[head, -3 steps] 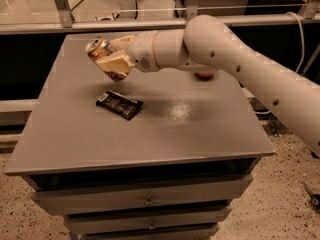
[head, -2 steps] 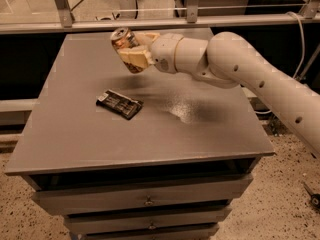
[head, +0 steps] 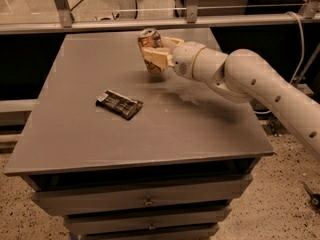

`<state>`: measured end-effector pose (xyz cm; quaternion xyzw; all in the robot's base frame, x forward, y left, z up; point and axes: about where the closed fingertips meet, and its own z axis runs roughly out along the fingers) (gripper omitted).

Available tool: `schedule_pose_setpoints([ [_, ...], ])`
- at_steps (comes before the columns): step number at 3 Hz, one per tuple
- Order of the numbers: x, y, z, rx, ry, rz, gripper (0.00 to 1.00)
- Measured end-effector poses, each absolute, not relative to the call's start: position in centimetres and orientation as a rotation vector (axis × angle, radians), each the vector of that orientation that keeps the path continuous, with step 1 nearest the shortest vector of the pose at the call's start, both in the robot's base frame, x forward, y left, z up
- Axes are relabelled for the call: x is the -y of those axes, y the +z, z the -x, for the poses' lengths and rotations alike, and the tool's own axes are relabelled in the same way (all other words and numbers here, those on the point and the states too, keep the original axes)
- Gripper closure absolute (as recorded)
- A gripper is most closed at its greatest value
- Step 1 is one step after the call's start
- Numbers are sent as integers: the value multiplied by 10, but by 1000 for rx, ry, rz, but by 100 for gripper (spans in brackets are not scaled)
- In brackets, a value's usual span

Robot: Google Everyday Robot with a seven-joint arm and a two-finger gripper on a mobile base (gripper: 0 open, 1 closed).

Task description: Place orange can upright

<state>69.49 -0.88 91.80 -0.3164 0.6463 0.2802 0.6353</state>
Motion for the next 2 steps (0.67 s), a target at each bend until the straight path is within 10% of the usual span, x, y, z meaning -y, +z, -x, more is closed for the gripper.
schedule_pose_setpoints([
  [2,32,900,-704,-1573,712,683,61],
])
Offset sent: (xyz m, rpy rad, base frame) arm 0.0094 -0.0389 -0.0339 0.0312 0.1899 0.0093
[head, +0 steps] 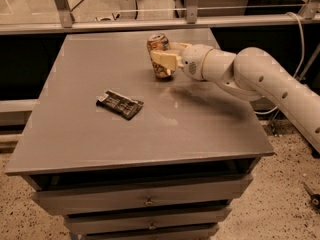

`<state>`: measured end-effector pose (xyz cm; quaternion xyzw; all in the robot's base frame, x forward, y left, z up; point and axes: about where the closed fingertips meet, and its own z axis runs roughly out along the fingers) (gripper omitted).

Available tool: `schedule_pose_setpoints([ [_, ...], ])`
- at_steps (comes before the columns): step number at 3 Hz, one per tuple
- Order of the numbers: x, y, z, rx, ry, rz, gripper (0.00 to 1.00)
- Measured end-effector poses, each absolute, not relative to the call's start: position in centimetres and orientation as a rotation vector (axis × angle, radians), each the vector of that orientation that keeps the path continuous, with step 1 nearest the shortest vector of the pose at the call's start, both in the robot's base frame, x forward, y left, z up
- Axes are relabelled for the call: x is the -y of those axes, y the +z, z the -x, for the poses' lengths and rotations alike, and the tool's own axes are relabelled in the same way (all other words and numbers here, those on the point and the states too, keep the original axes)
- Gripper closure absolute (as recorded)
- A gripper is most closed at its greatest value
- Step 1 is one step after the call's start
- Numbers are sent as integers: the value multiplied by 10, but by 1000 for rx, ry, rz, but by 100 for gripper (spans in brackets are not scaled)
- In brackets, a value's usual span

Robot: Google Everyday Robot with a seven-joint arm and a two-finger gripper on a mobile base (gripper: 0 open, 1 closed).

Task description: Place orange can upright

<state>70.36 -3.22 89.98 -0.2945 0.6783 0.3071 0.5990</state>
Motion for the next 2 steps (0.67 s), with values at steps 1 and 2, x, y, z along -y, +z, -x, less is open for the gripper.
schedule_pose_setpoints([
  [1,36,886,-699,-1610,746,663,30],
  [2,36,887,-699,-1610,746,663,8],
])
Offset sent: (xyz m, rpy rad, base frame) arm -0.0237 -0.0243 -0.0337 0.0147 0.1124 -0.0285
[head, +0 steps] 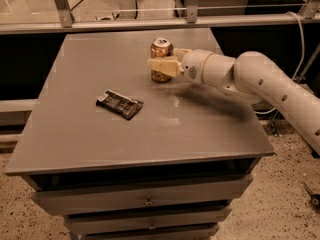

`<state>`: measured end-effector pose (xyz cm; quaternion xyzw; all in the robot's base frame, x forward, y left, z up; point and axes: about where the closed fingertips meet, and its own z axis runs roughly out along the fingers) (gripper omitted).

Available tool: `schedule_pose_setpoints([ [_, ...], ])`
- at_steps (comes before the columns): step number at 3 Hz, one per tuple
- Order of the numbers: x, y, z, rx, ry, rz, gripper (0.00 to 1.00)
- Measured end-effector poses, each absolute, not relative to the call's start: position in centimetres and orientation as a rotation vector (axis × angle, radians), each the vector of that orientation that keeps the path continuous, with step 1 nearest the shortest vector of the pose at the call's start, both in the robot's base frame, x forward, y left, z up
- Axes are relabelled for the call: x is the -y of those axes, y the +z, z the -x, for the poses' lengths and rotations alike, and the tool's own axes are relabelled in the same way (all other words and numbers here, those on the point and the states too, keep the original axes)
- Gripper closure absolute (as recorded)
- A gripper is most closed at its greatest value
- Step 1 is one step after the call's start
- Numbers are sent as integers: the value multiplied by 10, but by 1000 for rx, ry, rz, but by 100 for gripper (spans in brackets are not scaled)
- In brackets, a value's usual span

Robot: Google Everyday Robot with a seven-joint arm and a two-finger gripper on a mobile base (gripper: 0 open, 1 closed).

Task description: Place orange can upright

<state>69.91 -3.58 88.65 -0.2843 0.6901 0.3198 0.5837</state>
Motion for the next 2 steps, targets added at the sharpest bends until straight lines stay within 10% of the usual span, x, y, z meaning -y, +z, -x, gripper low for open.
schedule_pose_setpoints([
  [2,88,922,-674,-1640,575,821,0],
])
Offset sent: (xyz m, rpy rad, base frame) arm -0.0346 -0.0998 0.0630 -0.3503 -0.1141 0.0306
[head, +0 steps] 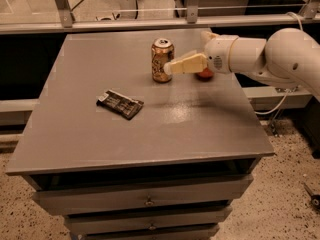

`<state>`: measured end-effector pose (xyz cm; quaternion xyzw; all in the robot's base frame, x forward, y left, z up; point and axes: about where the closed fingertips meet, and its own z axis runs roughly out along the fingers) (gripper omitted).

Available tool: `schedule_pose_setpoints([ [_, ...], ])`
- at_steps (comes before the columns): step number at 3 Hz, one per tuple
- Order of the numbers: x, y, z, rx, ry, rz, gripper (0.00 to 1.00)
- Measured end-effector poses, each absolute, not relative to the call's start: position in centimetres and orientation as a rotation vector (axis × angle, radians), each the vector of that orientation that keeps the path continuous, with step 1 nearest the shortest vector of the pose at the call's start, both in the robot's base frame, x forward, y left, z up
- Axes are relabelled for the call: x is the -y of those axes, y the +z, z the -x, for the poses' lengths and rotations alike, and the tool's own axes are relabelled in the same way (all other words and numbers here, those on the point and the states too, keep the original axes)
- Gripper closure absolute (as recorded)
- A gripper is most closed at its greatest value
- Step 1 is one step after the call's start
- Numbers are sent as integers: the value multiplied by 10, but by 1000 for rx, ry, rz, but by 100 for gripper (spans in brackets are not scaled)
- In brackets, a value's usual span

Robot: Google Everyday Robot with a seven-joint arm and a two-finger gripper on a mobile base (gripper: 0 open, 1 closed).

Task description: Place orange can upright

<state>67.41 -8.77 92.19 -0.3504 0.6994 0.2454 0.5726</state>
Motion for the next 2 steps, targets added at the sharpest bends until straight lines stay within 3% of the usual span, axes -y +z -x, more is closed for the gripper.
schedule_pose_setpoints([
  [2,200,953,-676,-1578,413,1023,0],
])
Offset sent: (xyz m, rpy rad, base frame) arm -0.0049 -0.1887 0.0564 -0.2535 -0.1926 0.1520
